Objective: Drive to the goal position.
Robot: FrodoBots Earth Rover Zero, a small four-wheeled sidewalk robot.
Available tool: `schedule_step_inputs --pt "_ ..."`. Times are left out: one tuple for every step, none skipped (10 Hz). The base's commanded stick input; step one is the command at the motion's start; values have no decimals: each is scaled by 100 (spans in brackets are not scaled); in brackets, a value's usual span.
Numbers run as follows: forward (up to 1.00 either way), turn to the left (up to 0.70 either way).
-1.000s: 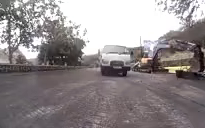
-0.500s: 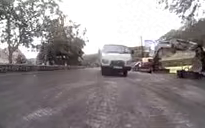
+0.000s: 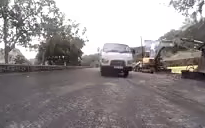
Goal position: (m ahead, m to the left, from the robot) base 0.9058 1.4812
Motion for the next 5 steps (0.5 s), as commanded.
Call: schedule_step_inputs --pt "0 0" --pt "9 0" --pt "37 0" --pt "65 0" --pt "70 9"
